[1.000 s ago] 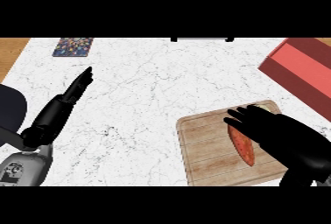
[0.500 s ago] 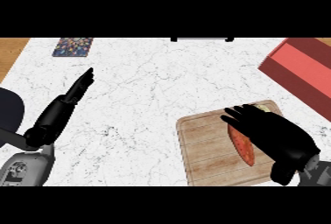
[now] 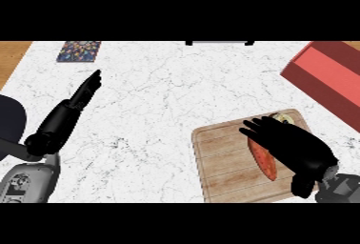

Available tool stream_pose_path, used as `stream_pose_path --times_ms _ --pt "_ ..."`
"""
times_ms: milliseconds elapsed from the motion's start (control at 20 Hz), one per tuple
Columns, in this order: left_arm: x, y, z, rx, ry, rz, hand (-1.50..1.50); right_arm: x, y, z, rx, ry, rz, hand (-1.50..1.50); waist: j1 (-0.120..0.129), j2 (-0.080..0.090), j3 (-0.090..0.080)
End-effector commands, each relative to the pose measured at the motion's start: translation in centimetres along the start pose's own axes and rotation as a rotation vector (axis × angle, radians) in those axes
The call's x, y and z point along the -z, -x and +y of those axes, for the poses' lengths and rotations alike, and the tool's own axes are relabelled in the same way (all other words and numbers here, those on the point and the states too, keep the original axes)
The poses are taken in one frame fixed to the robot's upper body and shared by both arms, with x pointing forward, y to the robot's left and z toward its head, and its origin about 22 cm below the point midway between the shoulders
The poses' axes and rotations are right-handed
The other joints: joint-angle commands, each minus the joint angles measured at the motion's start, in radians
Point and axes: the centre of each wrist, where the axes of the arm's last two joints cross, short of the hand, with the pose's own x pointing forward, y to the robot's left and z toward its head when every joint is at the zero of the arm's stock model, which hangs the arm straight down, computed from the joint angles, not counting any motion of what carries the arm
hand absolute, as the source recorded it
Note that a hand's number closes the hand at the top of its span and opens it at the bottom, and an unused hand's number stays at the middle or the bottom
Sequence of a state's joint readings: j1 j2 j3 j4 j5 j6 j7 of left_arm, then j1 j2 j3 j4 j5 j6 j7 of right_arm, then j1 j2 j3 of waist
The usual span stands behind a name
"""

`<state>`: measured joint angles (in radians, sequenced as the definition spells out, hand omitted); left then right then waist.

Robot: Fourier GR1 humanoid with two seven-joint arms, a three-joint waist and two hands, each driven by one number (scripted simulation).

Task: Pick the sweet potato from the cutting board and place it in the cardboard box

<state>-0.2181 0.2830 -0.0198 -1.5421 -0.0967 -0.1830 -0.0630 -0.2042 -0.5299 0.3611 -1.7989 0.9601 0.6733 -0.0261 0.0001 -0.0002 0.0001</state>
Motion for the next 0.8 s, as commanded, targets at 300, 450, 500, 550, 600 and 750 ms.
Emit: stream_pose_path --times_ms 300,450,500,550,600,750 --pt "0.3 0.2 2.2 0.005 -0.009 -0.004 0.00 2.0 1.8 3.4 -0.030 -0.012 0.076 -1.50 0.000 0.001 0.000" --pt "-0.8 0.1 1.4 -0.004 0.014 -0.004 0.00 1.7 -0.5 2.2 -0.002 -0.011 0.064 -1.50 -0.001 0.000 0.000" --pt "1.5 -0.6 0.8 -0.016 -0.001 -0.002 0.00 4.1 1.3 4.2 -0.009 -0.027 0.048 -1.50 0.001 0.002 0.000" --pt "1.1 -1.1 0.5 0.000 0.003 -0.001 0.00 5.2 1.0 5.3 -0.004 -0.025 0.043 -1.50 0.003 0.001 0.000" --pt "0.2 -0.1 0.3 -0.001 0.002 -0.007 0.00 3.9 2.4 2.8 0.006 -0.038 0.044 -1.50 0.002 0.000 0.000" --pt "1.1 -0.5 -0.8 0.002 -0.005 -0.004 0.00 2.9 1.6 3.8 -0.055 0.009 -0.060 1.50 -0.003 0.001 0.000"
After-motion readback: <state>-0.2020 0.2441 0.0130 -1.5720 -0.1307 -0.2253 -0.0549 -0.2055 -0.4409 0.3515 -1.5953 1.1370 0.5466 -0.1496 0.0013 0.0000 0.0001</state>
